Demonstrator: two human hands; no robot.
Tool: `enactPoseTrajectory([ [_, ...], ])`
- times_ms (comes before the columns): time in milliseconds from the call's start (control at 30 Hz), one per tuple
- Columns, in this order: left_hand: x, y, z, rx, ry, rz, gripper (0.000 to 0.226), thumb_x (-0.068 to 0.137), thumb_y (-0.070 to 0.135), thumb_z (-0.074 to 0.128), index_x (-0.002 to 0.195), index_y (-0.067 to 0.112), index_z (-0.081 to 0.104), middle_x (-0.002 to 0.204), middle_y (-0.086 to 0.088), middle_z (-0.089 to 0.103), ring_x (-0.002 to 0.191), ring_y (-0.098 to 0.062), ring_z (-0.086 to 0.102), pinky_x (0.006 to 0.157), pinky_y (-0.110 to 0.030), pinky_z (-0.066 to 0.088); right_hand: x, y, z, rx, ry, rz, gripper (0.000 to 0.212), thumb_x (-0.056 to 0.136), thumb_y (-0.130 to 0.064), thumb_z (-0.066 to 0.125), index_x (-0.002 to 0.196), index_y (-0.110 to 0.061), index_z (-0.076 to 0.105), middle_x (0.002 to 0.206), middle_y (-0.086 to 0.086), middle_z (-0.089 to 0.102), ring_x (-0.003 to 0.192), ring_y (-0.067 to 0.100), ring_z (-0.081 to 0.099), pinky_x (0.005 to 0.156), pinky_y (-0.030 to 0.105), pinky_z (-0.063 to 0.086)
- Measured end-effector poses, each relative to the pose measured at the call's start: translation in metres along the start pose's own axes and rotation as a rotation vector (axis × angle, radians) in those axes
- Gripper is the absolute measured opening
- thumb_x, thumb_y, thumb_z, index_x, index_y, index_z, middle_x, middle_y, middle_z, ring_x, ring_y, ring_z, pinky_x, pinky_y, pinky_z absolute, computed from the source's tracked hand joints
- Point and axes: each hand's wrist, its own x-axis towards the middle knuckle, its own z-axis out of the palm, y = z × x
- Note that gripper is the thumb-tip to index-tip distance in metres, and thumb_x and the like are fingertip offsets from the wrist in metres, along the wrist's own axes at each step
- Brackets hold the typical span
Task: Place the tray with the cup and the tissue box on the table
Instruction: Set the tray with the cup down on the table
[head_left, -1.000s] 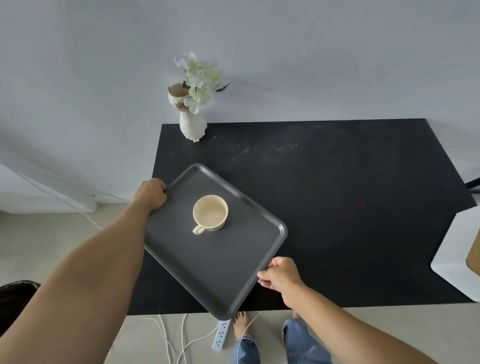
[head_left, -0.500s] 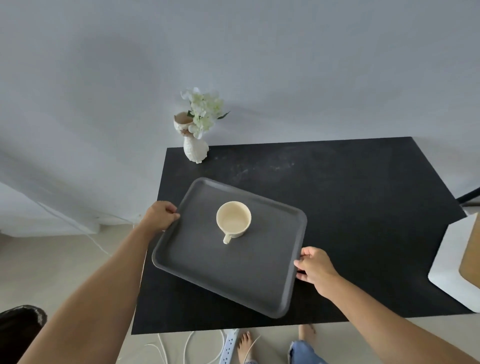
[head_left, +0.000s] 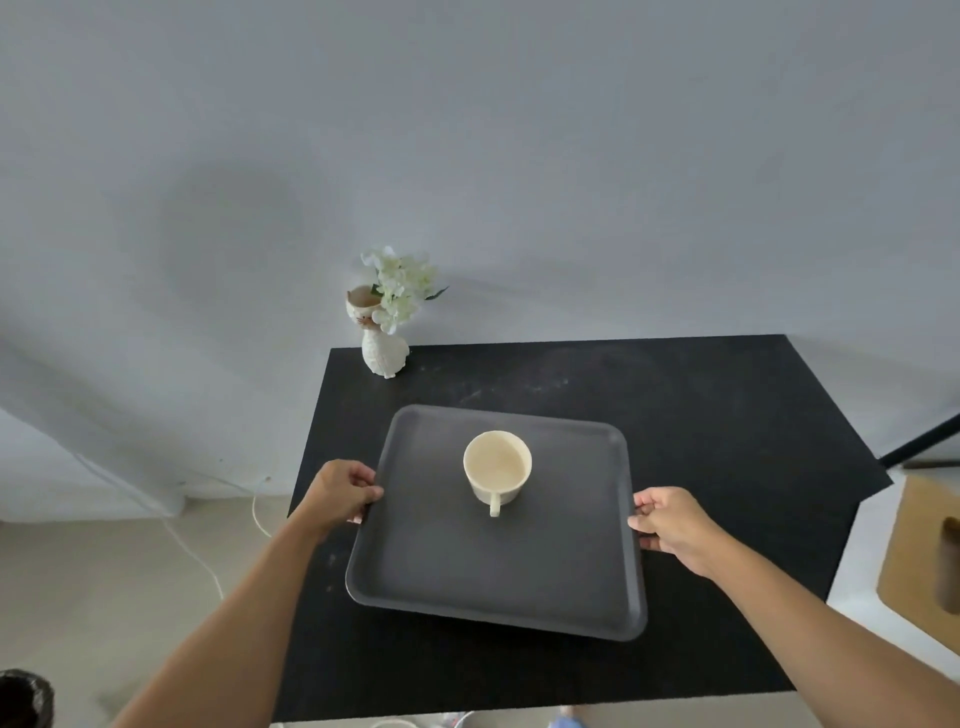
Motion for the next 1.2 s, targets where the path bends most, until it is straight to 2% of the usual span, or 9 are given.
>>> enactPoseTrajectory([
  [167, 0.003, 0.021, 0.012, -0.033, 0.007, -0.034, 0.011, 0.080, -0.007, 0.072, 0.080, 0.001, 0.065, 0.059, -0.008, 0.057, 0.045, -0.017, 0.055, 0.047, -0.029, 0.054, 0.019, -0.017, -0.024, -0.020, -0.017, -0.052, 0.021, 0.088, 0.009, 0.061, 0.104, -0.001, 0.068, 0.098, 0.015, 0.072, 0.094, 0.027, 0.070, 0.086, 0.045, 0.059],
  [333, 0.016, 0.043, 0.023, -0.050, 0.021, -0.063, 0.013, 0.078, -0.008, 0.072, 0.078, 0.003, 0.064, 0.060, -0.008, 0.057, 0.049, -0.020, 0.056, 0.055, -0.034, 0.057, 0.045, -0.039, -0.044, -0.081, -0.036, -0.072, 0.021, 0.088, 0.007, 0.062, 0.104, -0.005, 0.067, 0.102, 0.013, 0.070, 0.097, 0.026, 0.068, 0.086, 0.045, 0.058],
  [600, 0.044, 0.069, 0.036, -0.065, 0.047, -0.105, 0.018, 0.077, -0.009, 0.072, 0.074, 0.006, 0.063, 0.060, -0.008, 0.057, 0.048, -0.019, 0.057, 0.051, -0.031, 0.055, 0.088, -0.063, -0.061, -0.086, -0.052, -0.115, 0.018, 0.089, 0.010, 0.059, 0.100, -0.001, 0.068, 0.096, 0.016, 0.072, 0.092, 0.028, 0.071, 0.085, 0.045, 0.058],
  [700, 0.059, 0.077, 0.043, -0.059, 0.061, -0.112, 0.017, 0.076, -0.008, 0.073, 0.073, 0.006, 0.063, 0.060, -0.007, 0.058, 0.049, -0.020, 0.057, 0.054, -0.033, 0.056, 0.106, -0.071, -0.066, -0.097, -0.051, -0.123, 0.017, 0.089, 0.010, 0.059, 0.100, 0.000, 0.068, 0.095, 0.015, 0.073, 0.091, 0.028, 0.071, 0.081, 0.041, 0.059],
  [933, 0.091, 0.091, 0.055, -0.009, 0.109, -0.130, 0.015, 0.076, -0.006, 0.073, 0.073, 0.007, 0.065, 0.062, -0.006, 0.059, 0.047, -0.018, 0.058, 0.047, -0.028, 0.053, 0.144, -0.090, -0.066, -0.127, -0.043, -0.112, 0.018, 0.089, 0.009, 0.060, 0.089, -0.007, 0.068, 0.096, 0.016, 0.072, 0.092, 0.028, 0.070, 0.070, 0.034, 0.057],
  [1067, 0.112, 0.094, 0.058, 0.027, 0.137, -0.140, 0.015, 0.074, -0.005, 0.072, 0.071, 0.008, 0.063, 0.060, -0.005, 0.059, 0.045, -0.021, 0.057, 0.058, -0.035, 0.059, 0.165, -0.101, -0.063, -0.143, -0.053, -0.113, 0.017, 0.089, 0.008, 0.060, 0.091, -0.007, 0.068, 0.096, 0.015, 0.072, 0.091, 0.027, 0.070, 0.068, 0.033, 0.056],
  [1200, 0.129, 0.094, 0.059, 0.058, 0.153, -0.150, 0.012, 0.074, -0.004, 0.071, 0.073, 0.006, 0.064, 0.060, -0.007, 0.061, 0.048, -0.026, 0.059, 0.071, -0.045, 0.063, 0.180, -0.113, -0.057, -0.163, -0.068, -0.120, 0.022, 0.089, 0.009, 0.060, 0.084, -0.011, 0.065, 0.094, 0.014, 0.070, 0.086, 0.024, 0.068, 0.064, 0.030, 0.054],
])
